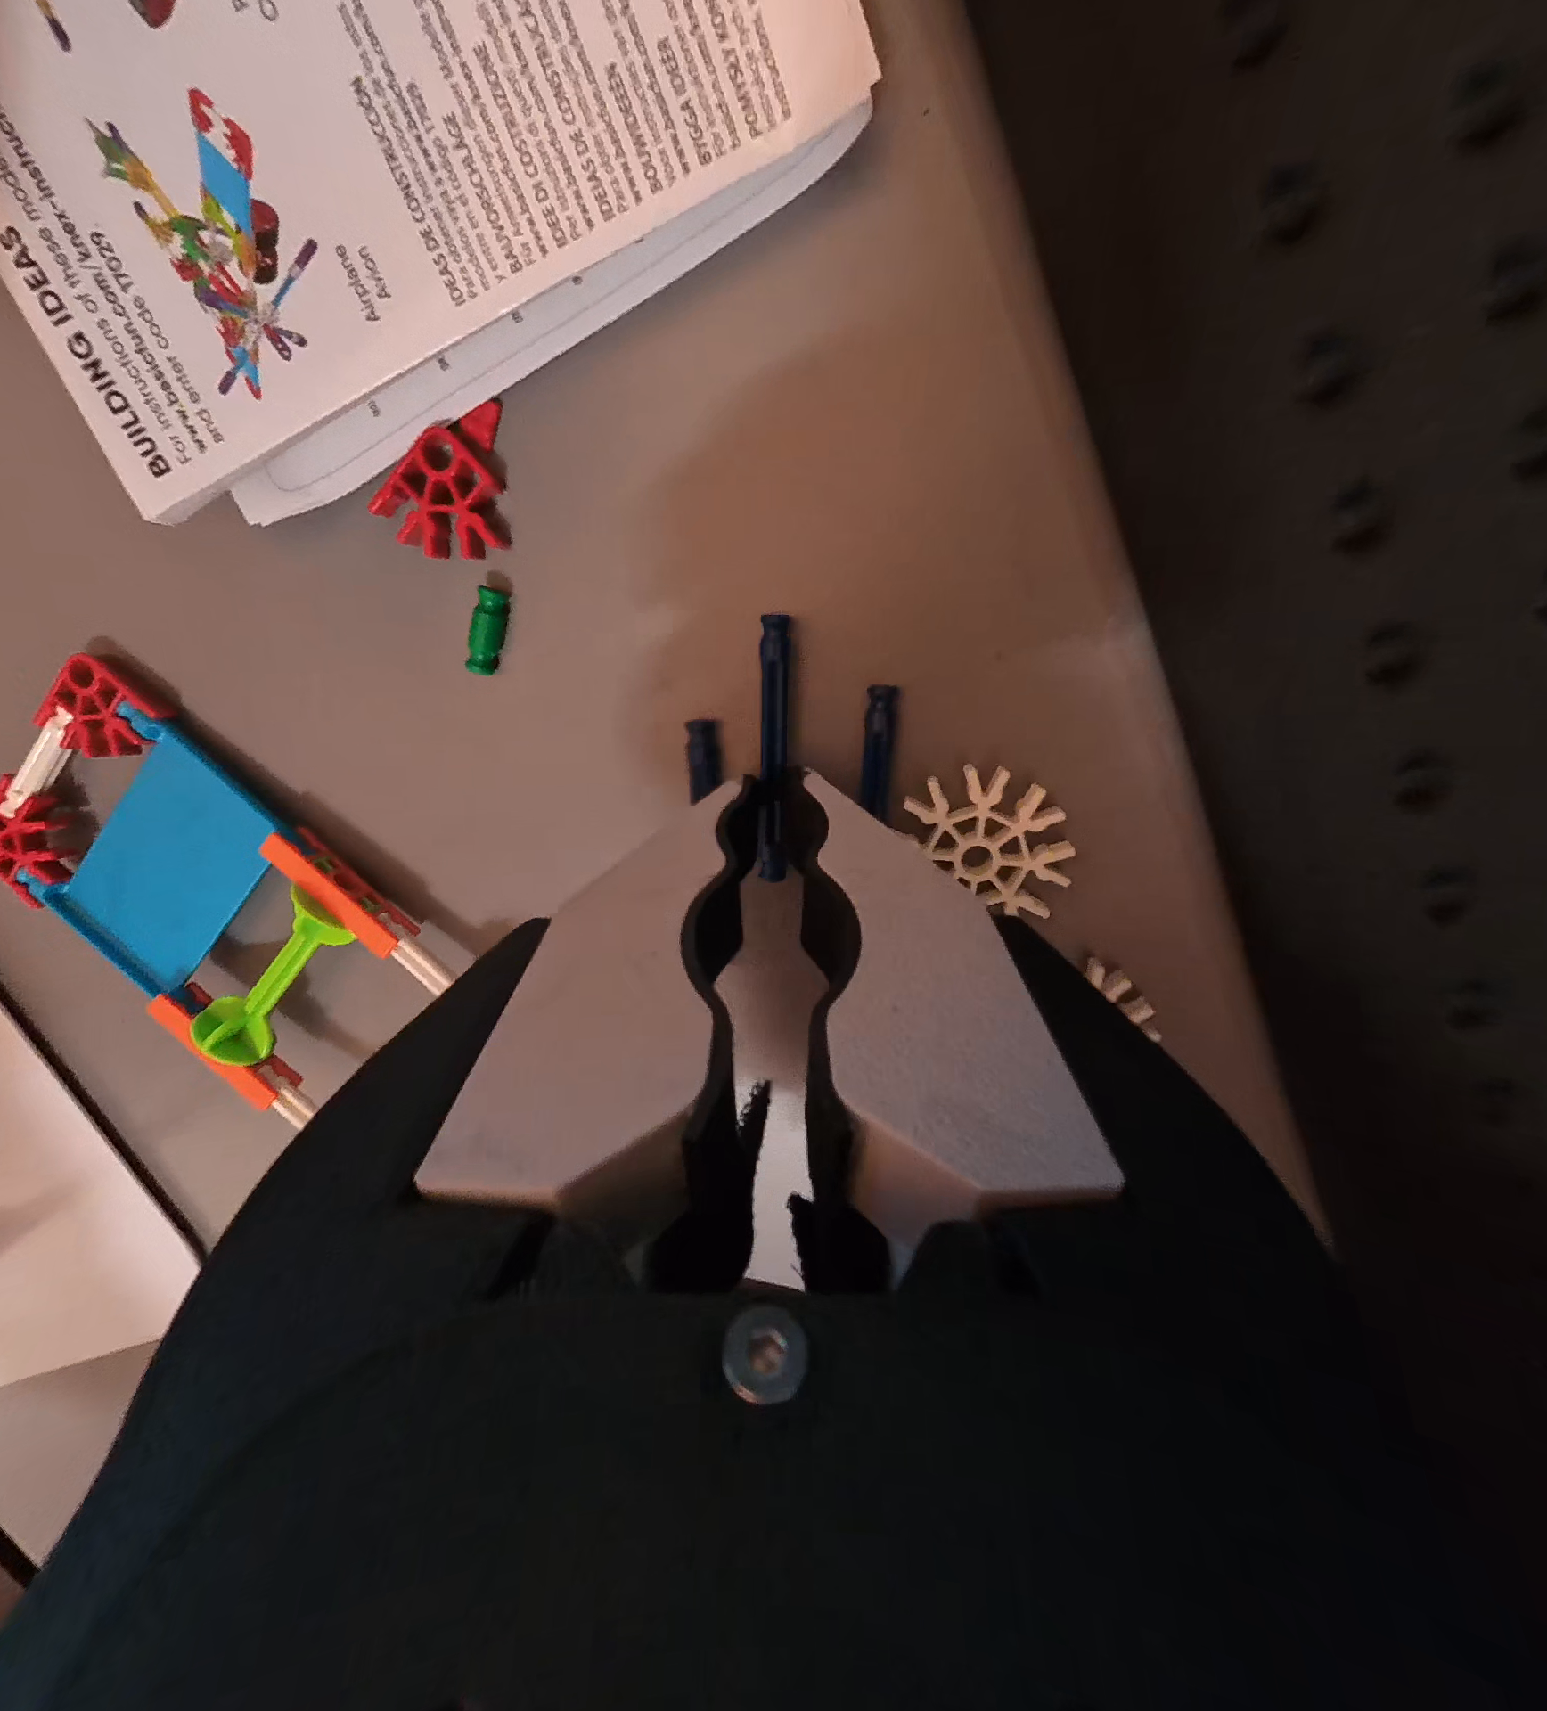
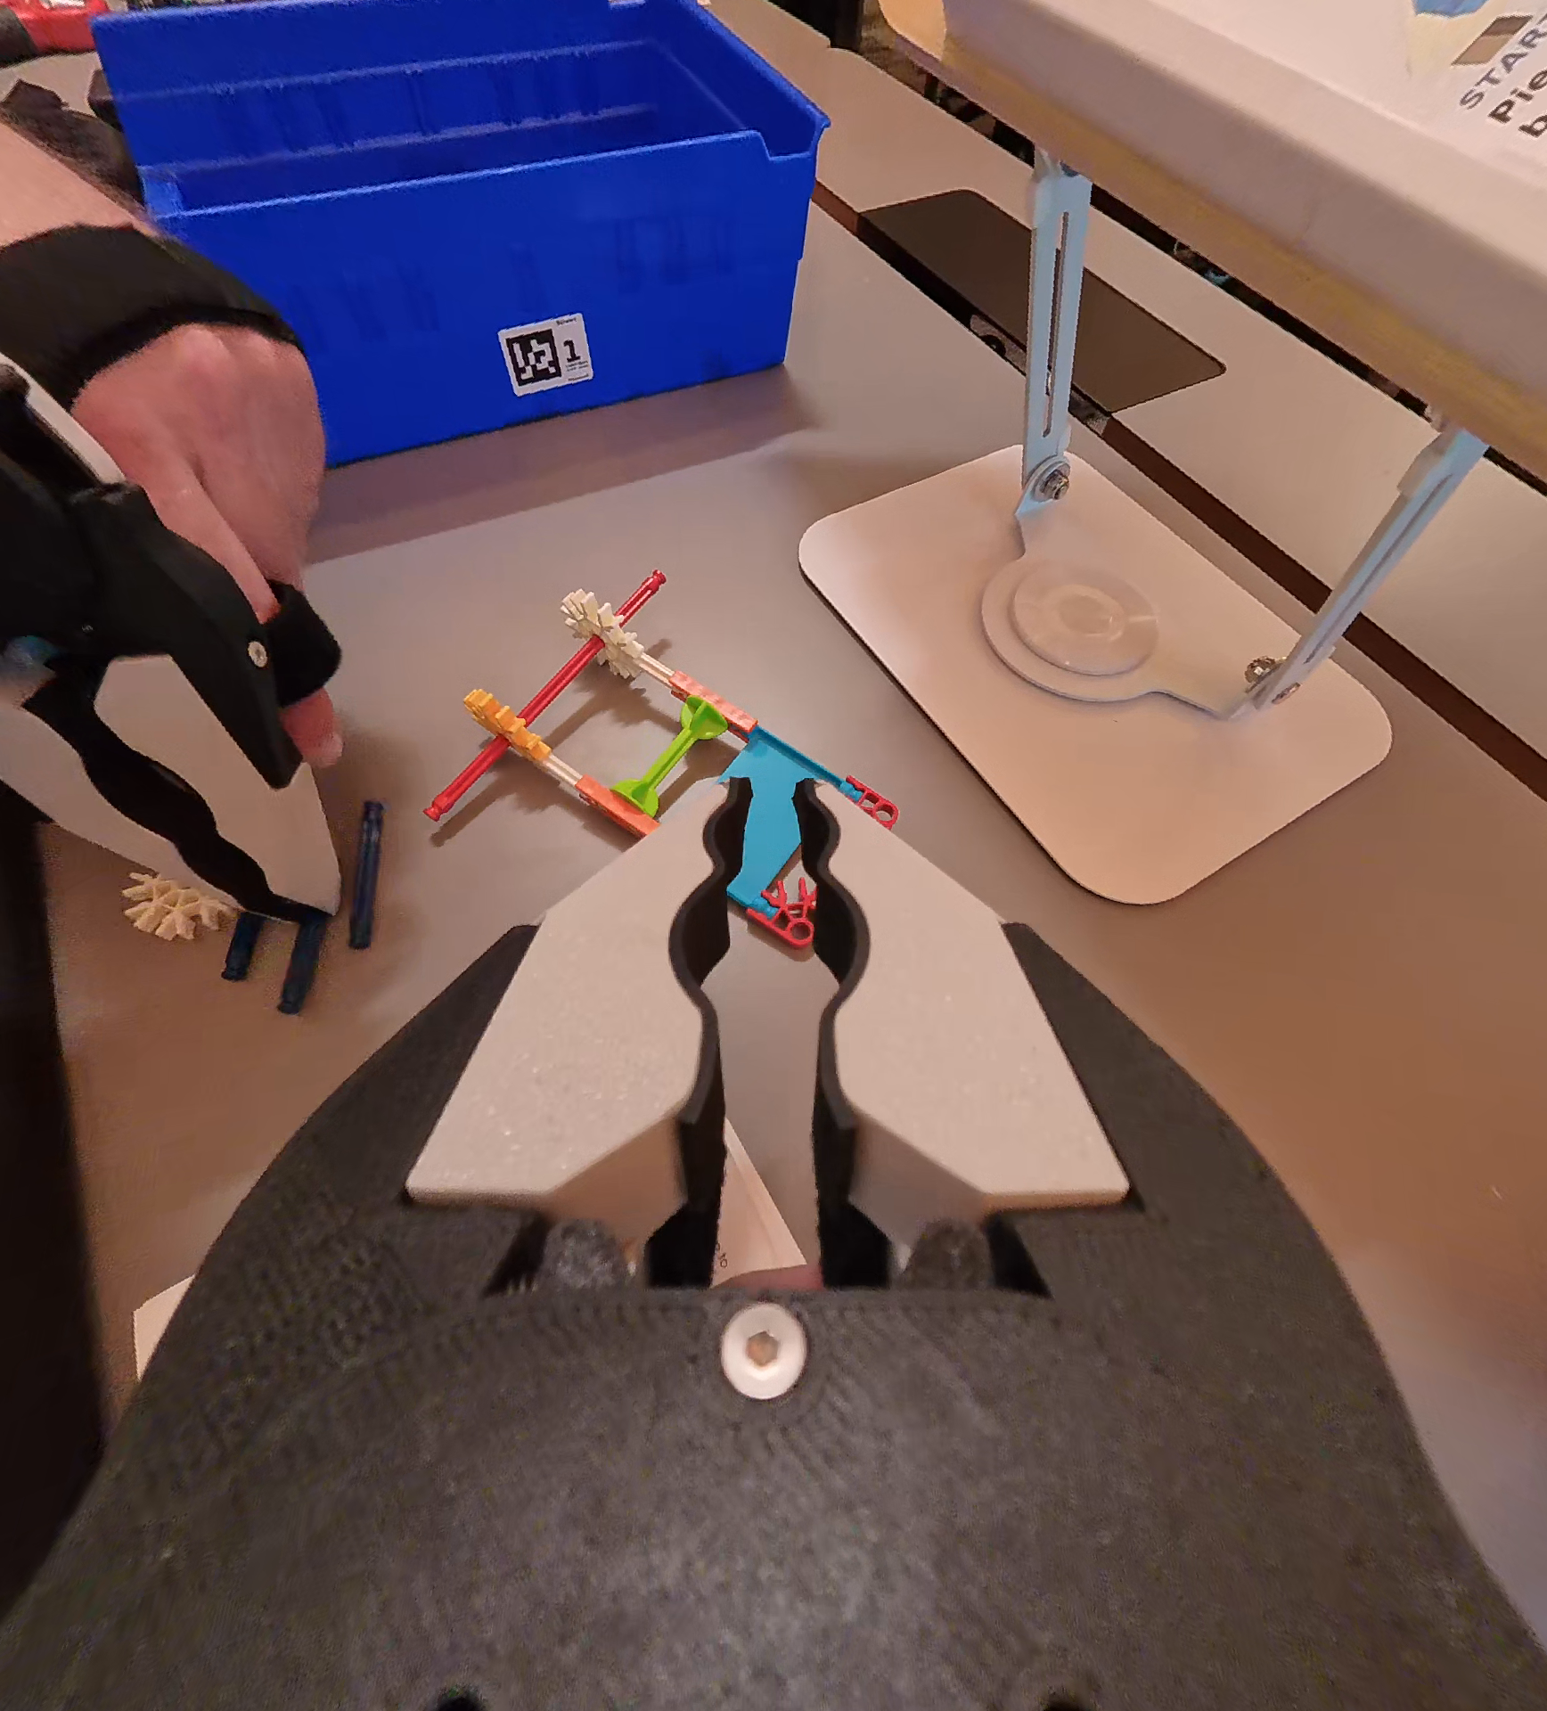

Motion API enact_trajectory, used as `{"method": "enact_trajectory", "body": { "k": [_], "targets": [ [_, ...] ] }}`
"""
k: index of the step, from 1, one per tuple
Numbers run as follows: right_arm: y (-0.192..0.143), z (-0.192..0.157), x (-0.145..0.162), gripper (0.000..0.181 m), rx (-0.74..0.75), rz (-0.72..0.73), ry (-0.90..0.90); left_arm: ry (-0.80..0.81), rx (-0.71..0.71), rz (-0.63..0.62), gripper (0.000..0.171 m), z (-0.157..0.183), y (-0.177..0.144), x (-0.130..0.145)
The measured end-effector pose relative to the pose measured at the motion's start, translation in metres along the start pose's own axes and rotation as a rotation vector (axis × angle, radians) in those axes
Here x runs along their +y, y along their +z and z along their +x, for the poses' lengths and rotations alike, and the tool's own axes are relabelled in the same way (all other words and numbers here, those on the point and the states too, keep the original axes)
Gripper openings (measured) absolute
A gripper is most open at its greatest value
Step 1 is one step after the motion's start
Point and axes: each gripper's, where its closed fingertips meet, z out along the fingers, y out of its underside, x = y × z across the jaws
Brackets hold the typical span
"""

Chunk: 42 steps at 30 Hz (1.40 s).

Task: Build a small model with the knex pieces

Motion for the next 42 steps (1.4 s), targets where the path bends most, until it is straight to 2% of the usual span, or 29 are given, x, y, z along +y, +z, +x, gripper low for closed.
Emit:
{"method": "enact_trajectory", "body": {
  "k": [5,11,17,20,25,28,31,36,39,42],
  "targets": [
    [0.002,-0.001,0.002,0.009,-0.006,-0.007,0.0,0.003,-0.01,0.018,0.003,0.001,-0.002,-0.003],
    [0.002,0.0,0.003,0.009,-0.005,-0.011,0.003,-0.028,-0.032,0.071,0.011,0.001,-0.015,-0.003],
    [0.003,0.001,0.005,0.009,-0.005,-0.017,0.006,-0.111,-0.155,0.081,0.014,-0.016,-0.06,0.023],
    [0.004,0.002,0.008,0.009,-0.004,-0.022,0.009,-0.19,-0.291,0.046,0.023,-0.034,-0.1,0.053],
    [0.008,0.003,0.013,0.009,-0.005,-0.038,0.015,-0.328,-0.528,-0.001,0.022,-0.055,-0.186,0.114],
    [0.011,0.003,0.016,0.009,-0.01,-0.048,0.022,-0.46,-0.56,-0.03,0.025,-0.055,-0.218,0.165],
    [0.013,0.003,0.018,0.009,-0.013,-0.053,0.033,-0.579,-0.532,-0.117,0.028,-0.048,-0.22,0.222],
    [0.016,0.007,0.024,0.01,-0.005,-0.069,0.037,-0.671,-0.419,-0.258,0.032,-0.037,-0.184,0.301],
    [0.018,0.01,0.029,0.009,0.002,-0.083,0.041,-0.678,-0.352,-0.265,0.033,-0.034,-0.166,0.323],
    [0.02,0.013,0.034,0.009,0.005,-0.095,0.049,-0.669,-0.224,-0.202,0.036,-0.021,-0.151,0.316]
  ]
}}
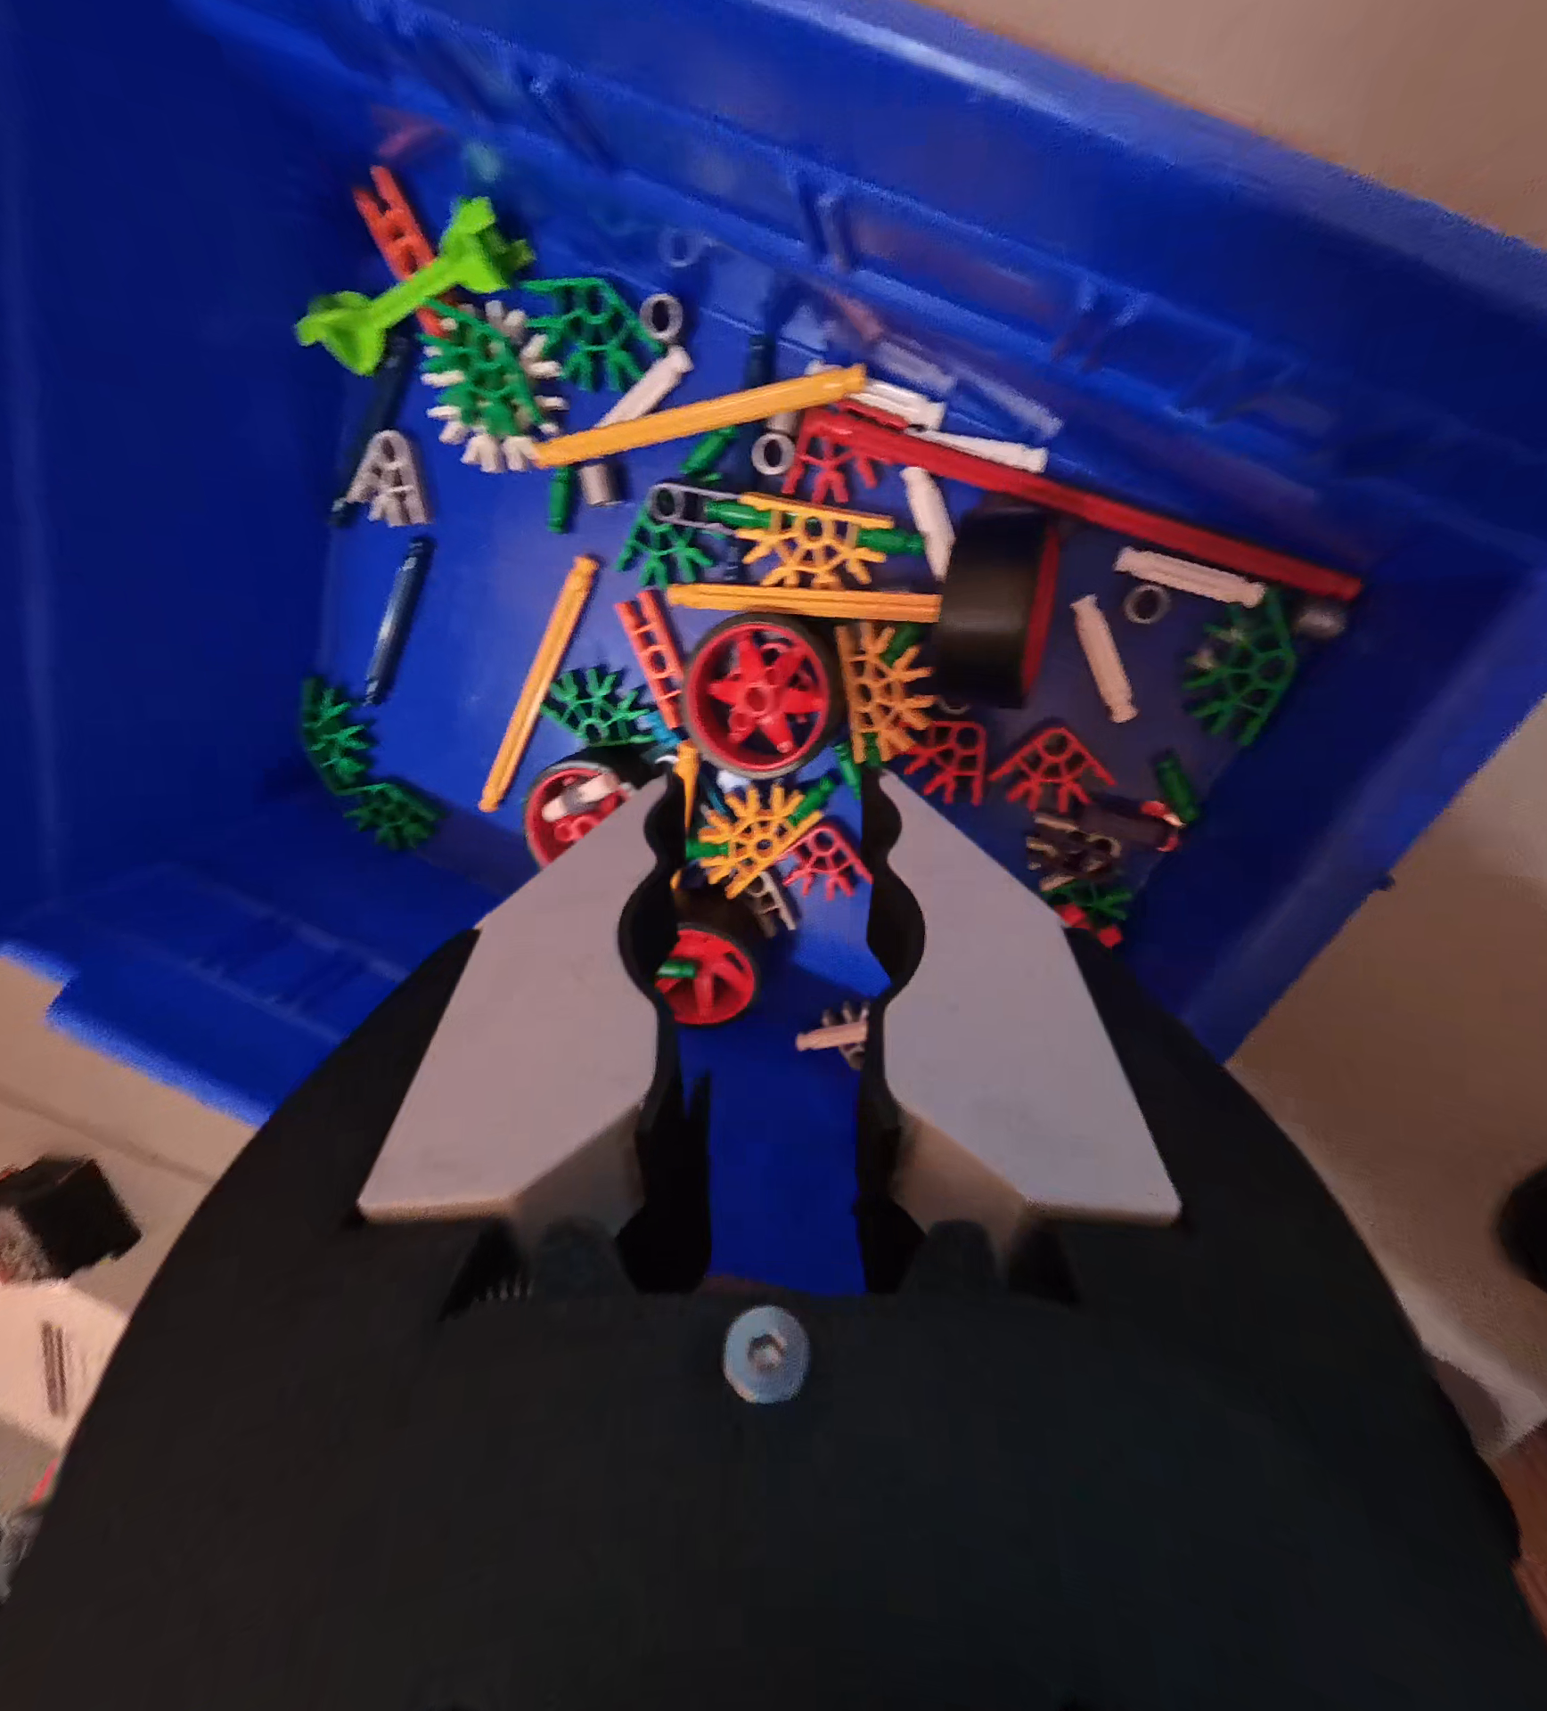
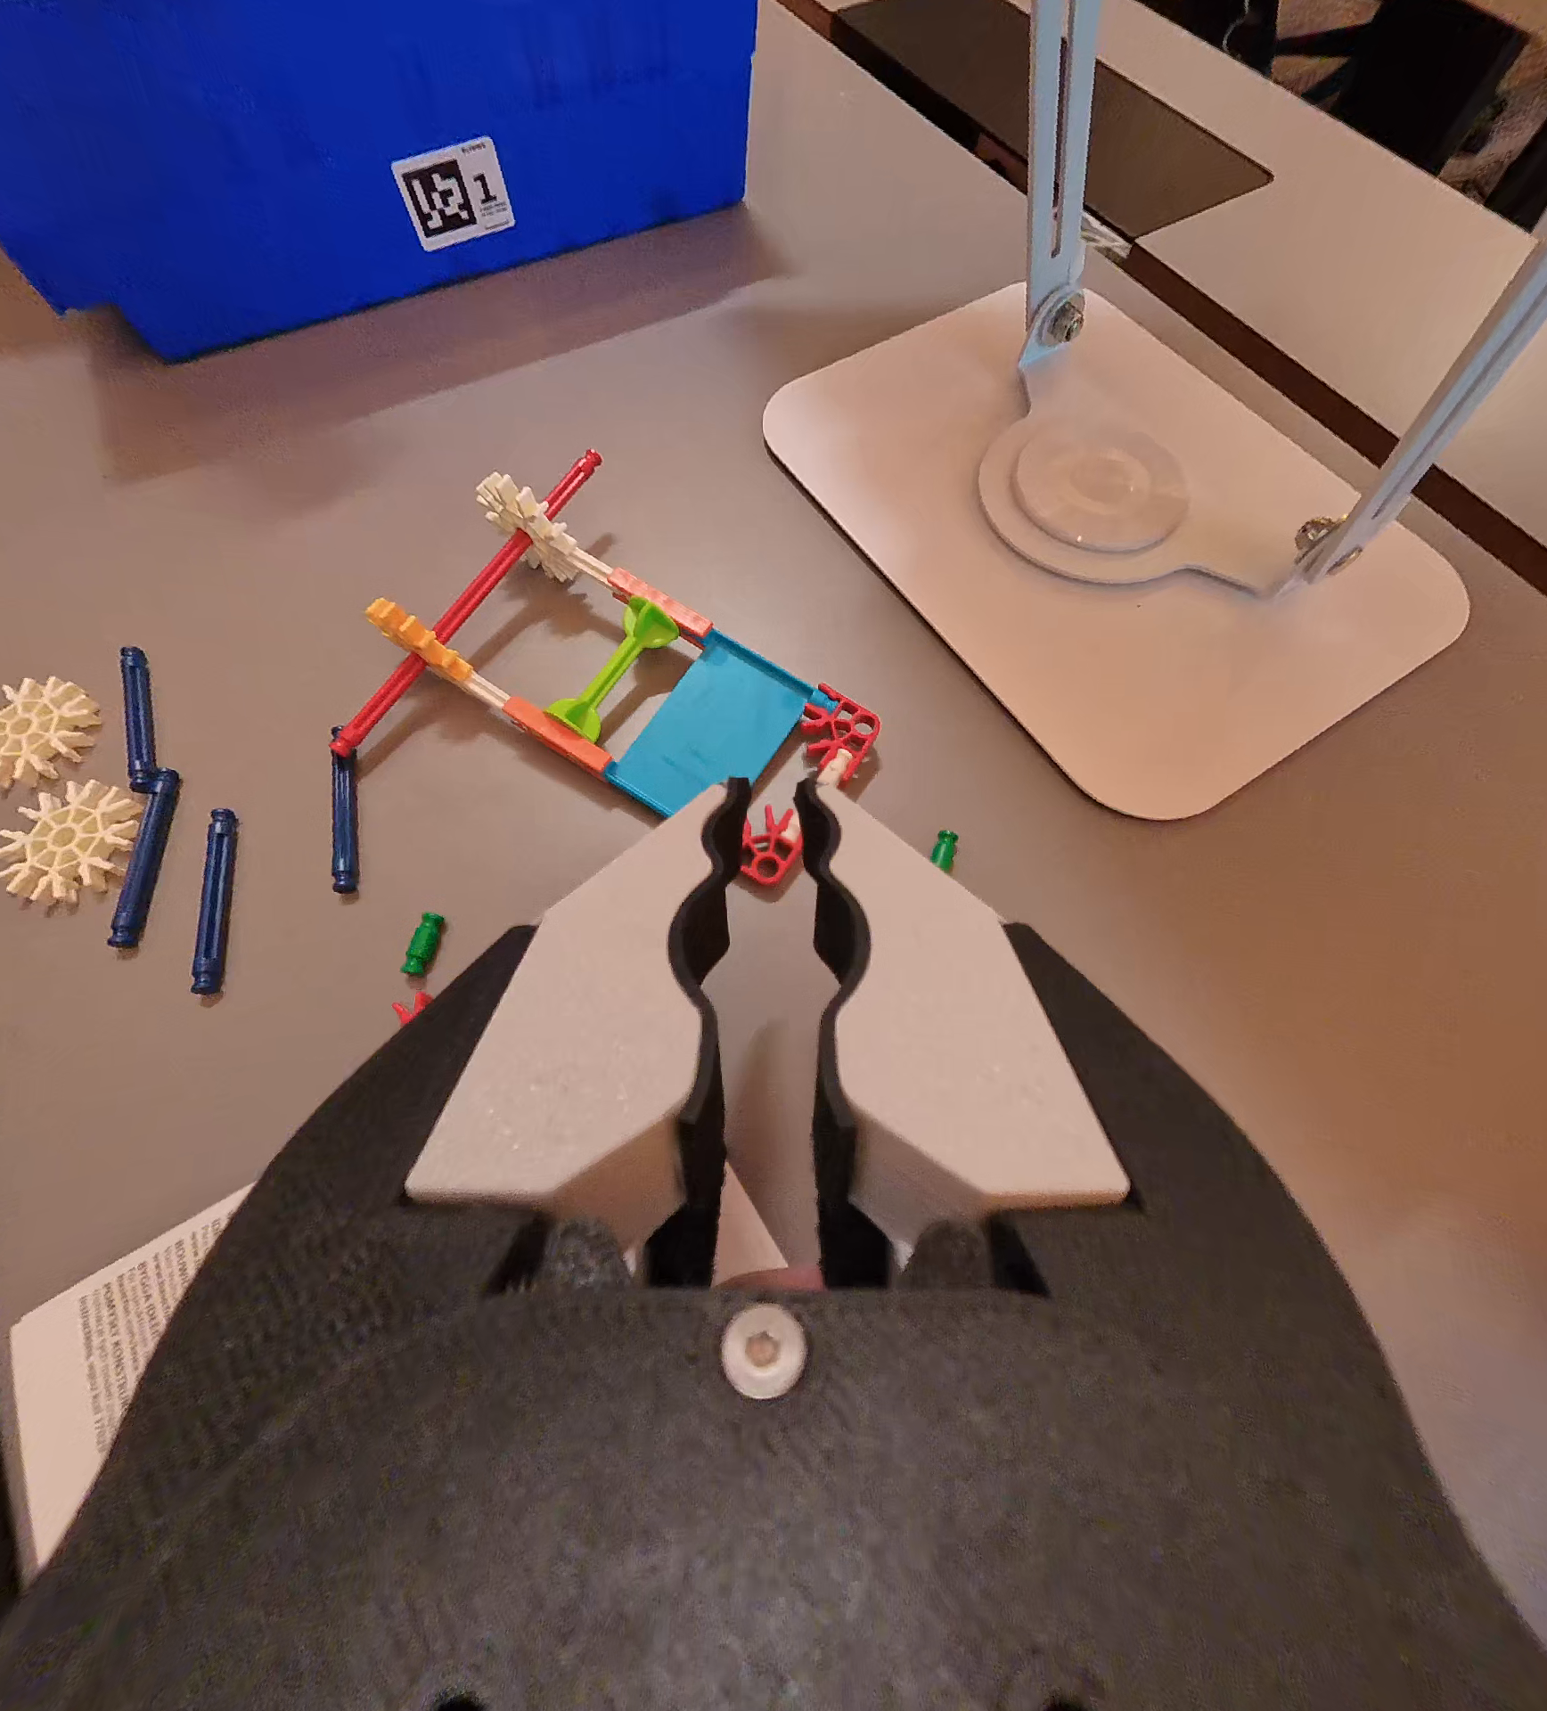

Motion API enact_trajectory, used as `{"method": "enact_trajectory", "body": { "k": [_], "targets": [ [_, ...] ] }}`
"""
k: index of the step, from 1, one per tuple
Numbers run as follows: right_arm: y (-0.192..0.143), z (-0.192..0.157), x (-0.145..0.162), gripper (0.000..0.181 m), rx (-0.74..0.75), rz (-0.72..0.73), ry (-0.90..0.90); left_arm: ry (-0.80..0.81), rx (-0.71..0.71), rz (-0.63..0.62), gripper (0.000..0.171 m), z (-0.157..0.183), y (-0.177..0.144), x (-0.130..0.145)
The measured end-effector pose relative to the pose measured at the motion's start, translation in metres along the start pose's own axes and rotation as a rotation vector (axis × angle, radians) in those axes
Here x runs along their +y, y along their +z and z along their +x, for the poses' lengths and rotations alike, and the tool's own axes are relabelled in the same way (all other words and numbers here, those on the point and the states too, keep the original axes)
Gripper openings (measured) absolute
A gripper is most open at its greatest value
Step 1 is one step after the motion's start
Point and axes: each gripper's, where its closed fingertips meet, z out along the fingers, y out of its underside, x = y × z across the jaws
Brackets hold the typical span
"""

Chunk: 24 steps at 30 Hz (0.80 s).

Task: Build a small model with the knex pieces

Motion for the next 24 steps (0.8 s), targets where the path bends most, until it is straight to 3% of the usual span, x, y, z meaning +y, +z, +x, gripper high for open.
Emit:
{"method": "enact_trajectory", "body": {
  "k": [5,10,14,20,24],
  "targets": [
    [0.003,0.005,0.005,0.01,0.007,-0.008,0.008,0.092,0.101,0.018,0.038,0.027,0.008,-0.003],
    [0.004,0.007,0.006,0.01,0.008,-0.003,0.015,0.135,0.294,-0.055,0.035,0.068,0.012,0.019],
    [0.007,0.007,0.009,0.01,0.016,-0.021,0.012,0.144,0.331,-0.095,0.038,0.079,0.021,0.033],
    [0.009,0.007,0.011,0.01,0.02,-0.033,0.007,0.127,0.351,-0.095,0.023,0.084,0.034,0.038],
    [0.009,0.007,0.012,0.01,0.019,-0.033,0.006,0.153,0.272,-0.12,0.023,0.074,0.036,0.04]
  ]
}}
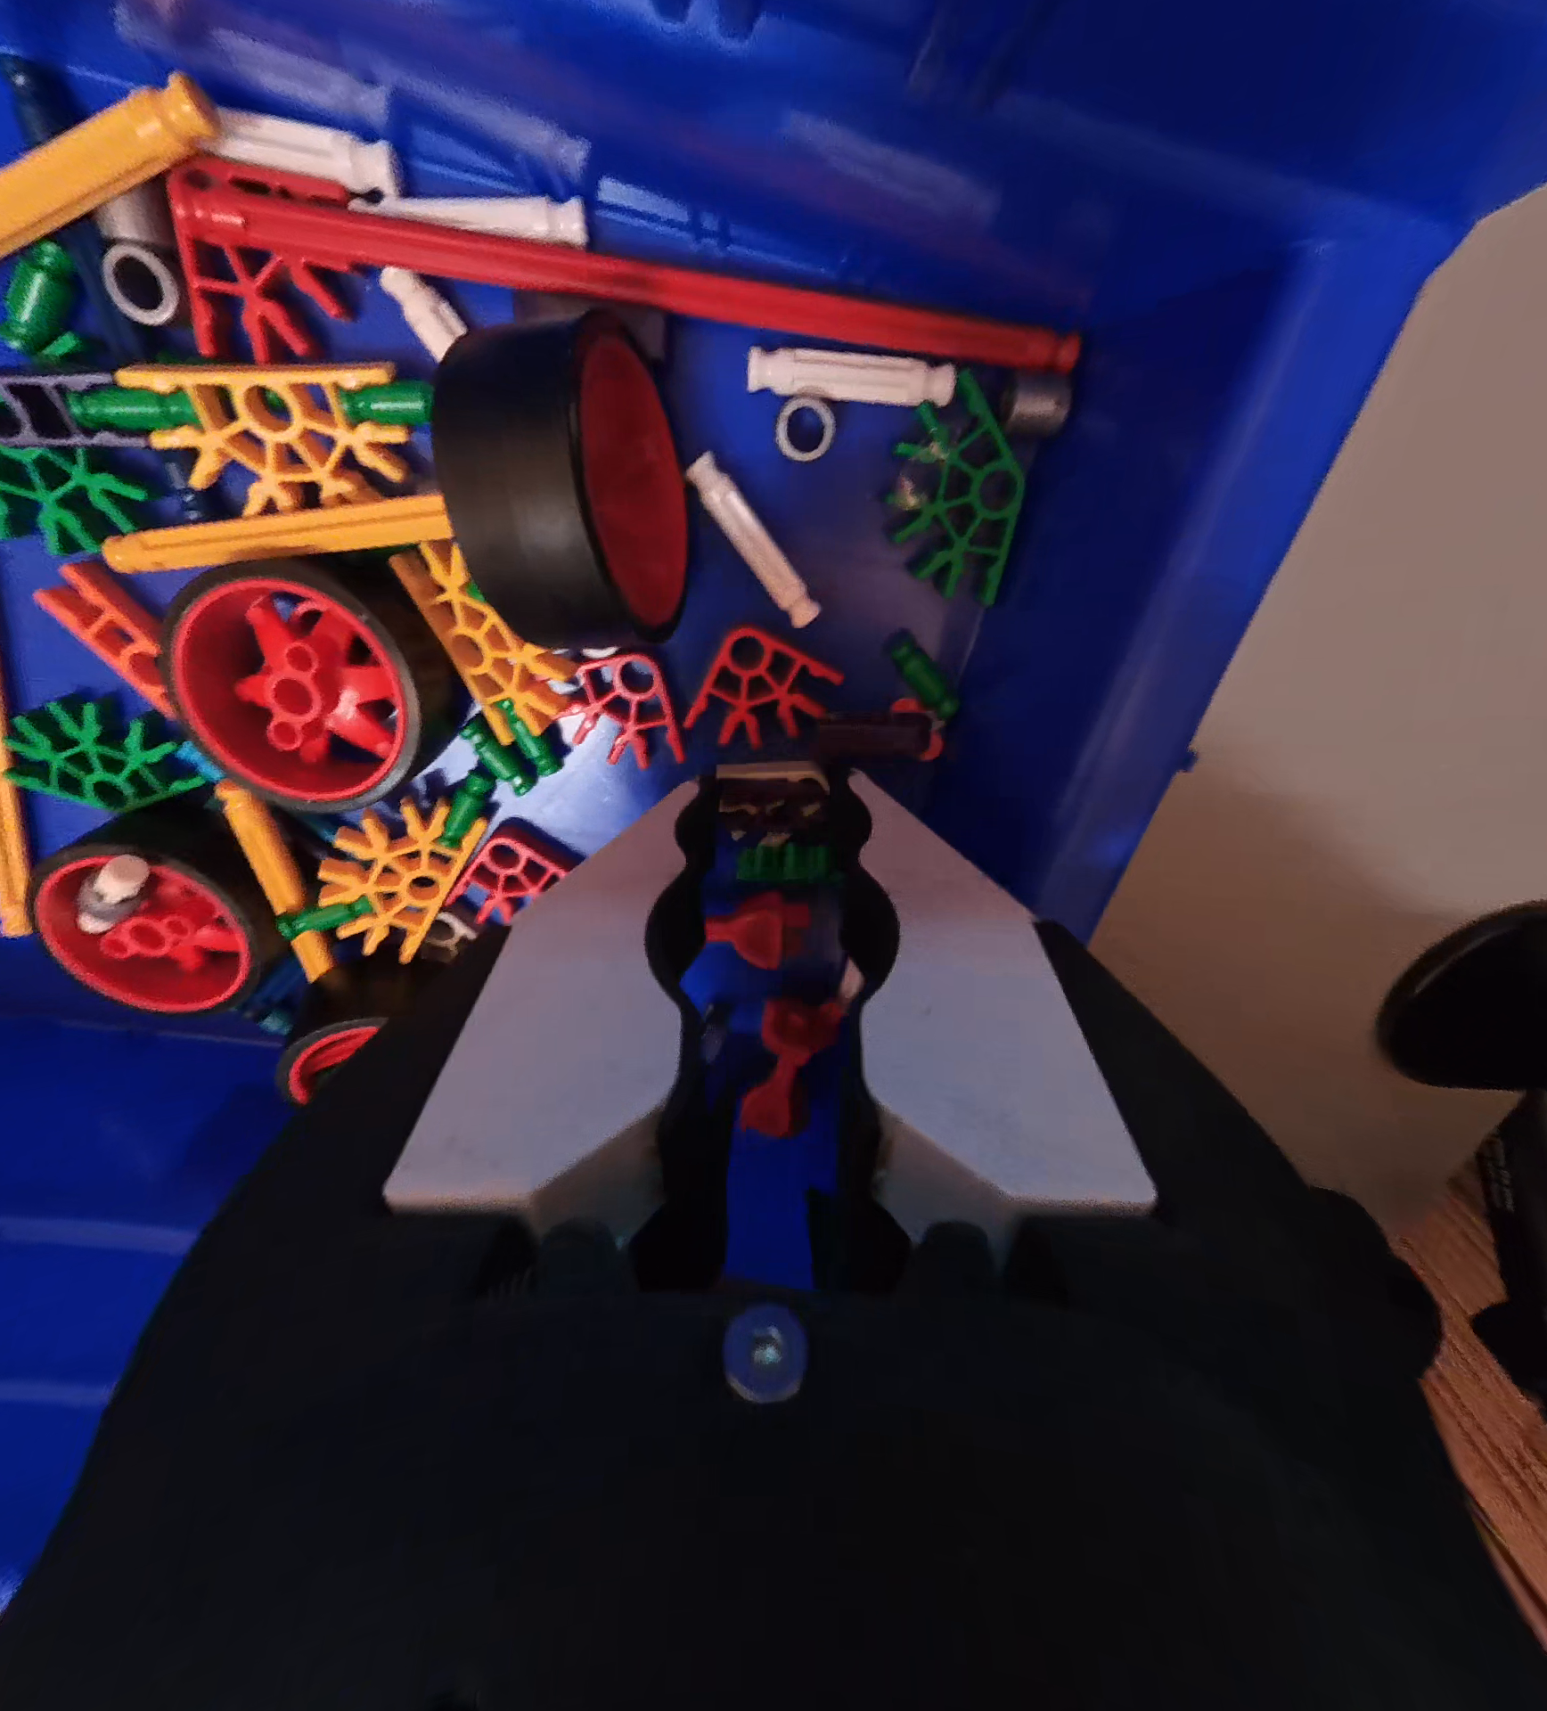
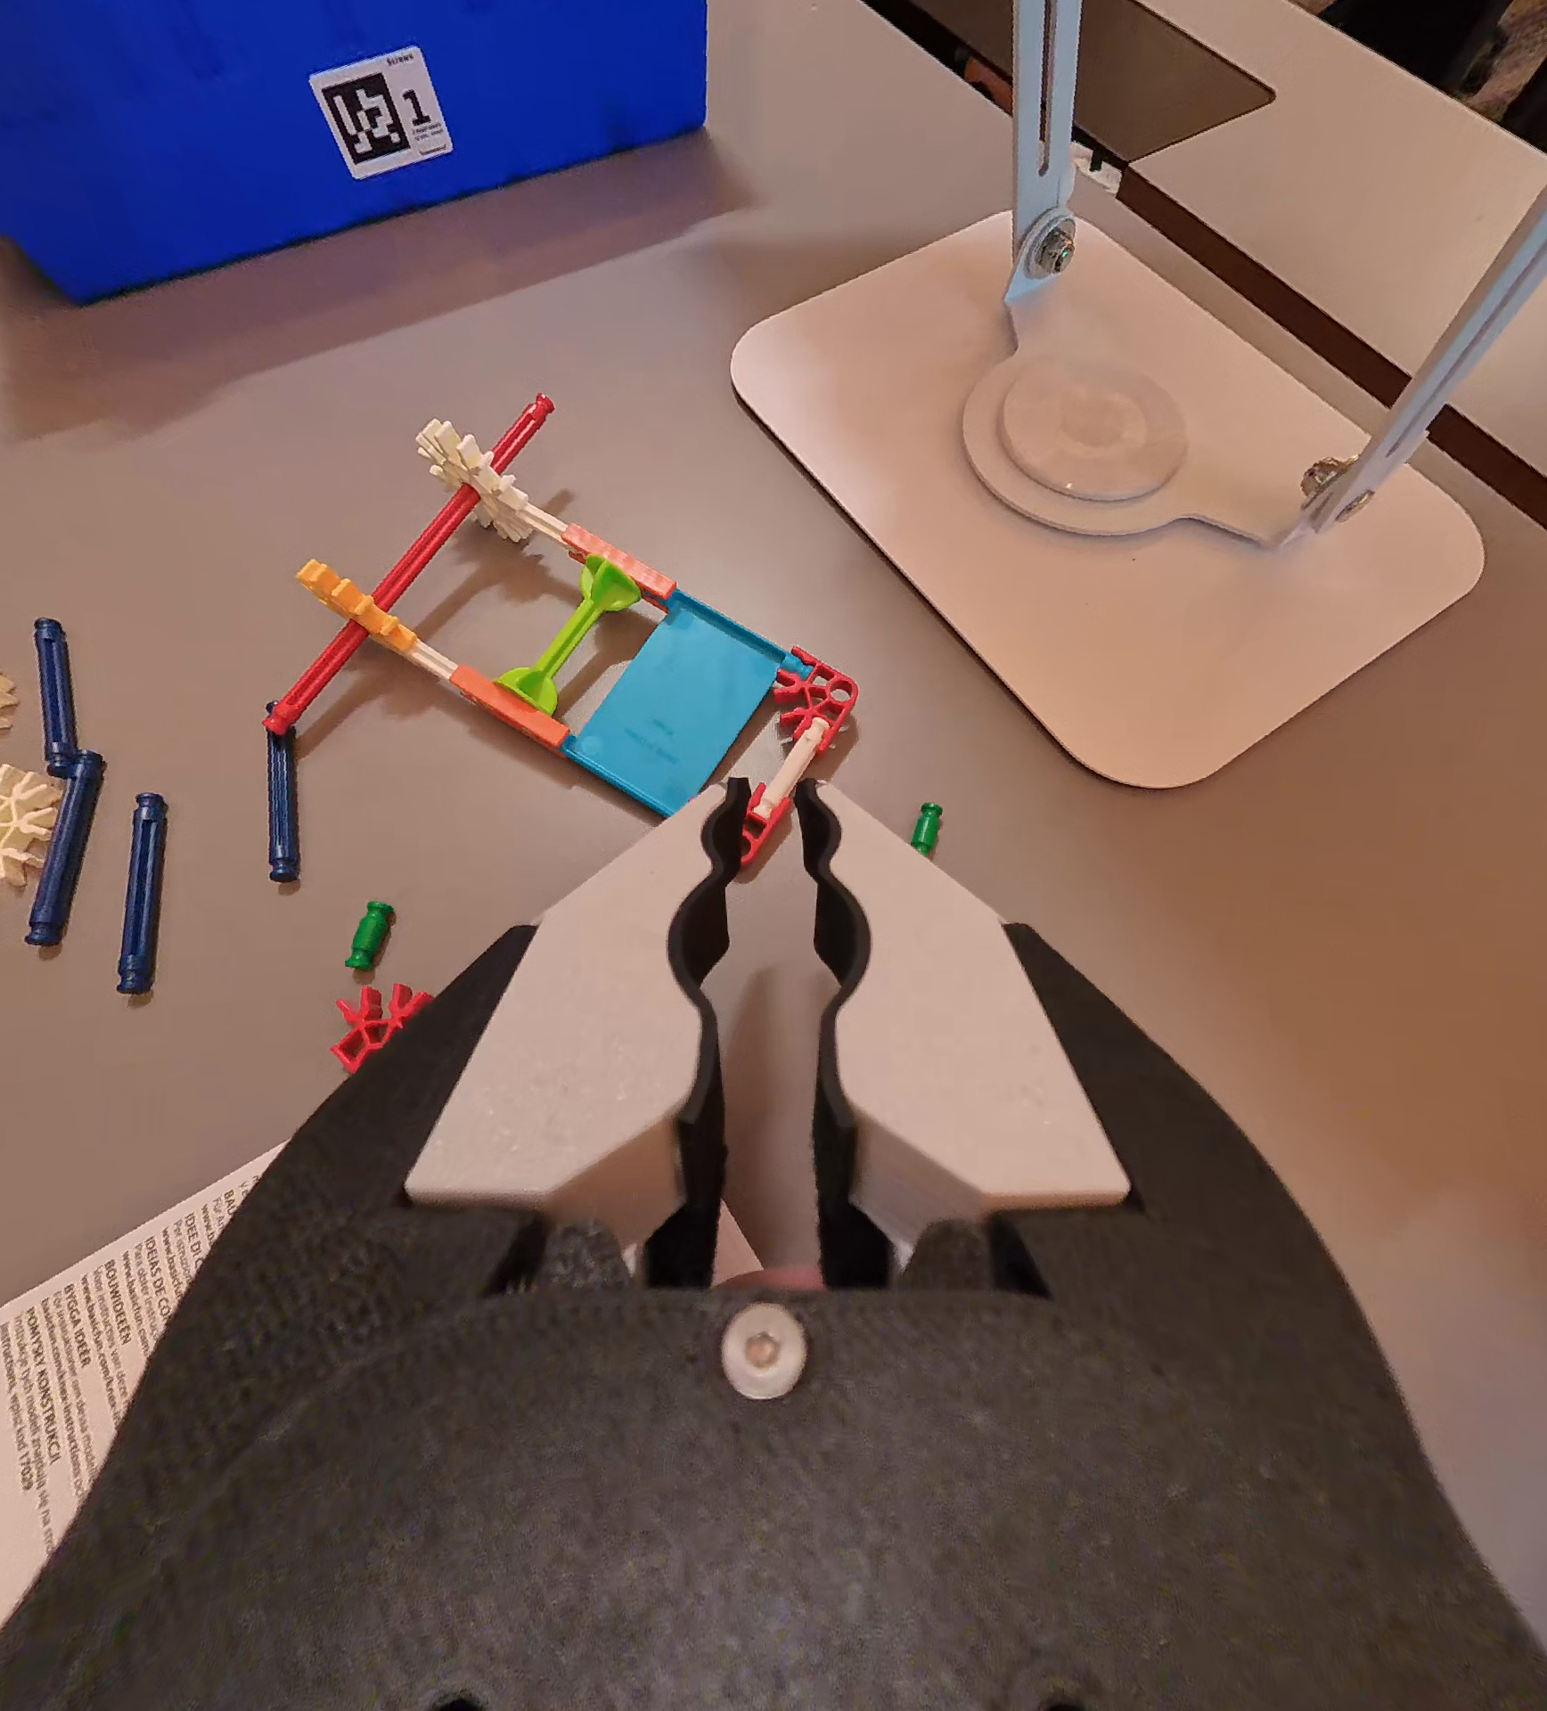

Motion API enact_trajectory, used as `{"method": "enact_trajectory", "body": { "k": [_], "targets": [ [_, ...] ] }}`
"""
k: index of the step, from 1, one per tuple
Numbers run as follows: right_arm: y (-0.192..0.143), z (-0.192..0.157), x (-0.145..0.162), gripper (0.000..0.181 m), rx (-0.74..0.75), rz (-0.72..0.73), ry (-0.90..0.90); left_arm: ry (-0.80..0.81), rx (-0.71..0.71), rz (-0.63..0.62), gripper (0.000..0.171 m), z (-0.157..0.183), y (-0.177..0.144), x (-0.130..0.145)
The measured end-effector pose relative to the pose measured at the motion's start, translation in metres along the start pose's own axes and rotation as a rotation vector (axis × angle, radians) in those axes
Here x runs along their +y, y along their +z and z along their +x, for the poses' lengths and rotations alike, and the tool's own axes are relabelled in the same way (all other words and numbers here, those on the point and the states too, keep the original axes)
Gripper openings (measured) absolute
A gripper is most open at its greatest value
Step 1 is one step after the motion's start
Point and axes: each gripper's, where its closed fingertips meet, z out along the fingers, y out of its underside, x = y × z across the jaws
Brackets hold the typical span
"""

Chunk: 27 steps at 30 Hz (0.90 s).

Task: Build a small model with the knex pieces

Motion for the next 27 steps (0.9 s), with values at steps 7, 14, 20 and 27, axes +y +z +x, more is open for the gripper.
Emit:
{"method": "enact_trajectory", "body": {
  "k": [7,14,20,27],
  "targets": [
    [-0.002,-0.002,-0.002,0.009,-0.005,0.006,-0.009,0.01,-0.108,0.077,0.022,-0.011,-0.038,-0.015],
    [-0.005,-0.005,-0.005,0.009,-0.008,0.013,-0.02,0.114,-0.179,0.166,0.022,0.003,-0.08,-0.051],
    [-0.004,-0.009,-0.006,0.009,-0.016,0.011,-0.036,0.127,-0.206,0.071,0.022,-0.011,-0.049,-0.044],
    [-0.005,-0.009,-0.007,0.009,-0.02,0.015,-0.04,0.162,-0.335,0.212,0.021,-0.01,-0.113,-0.083]
  ]
}}
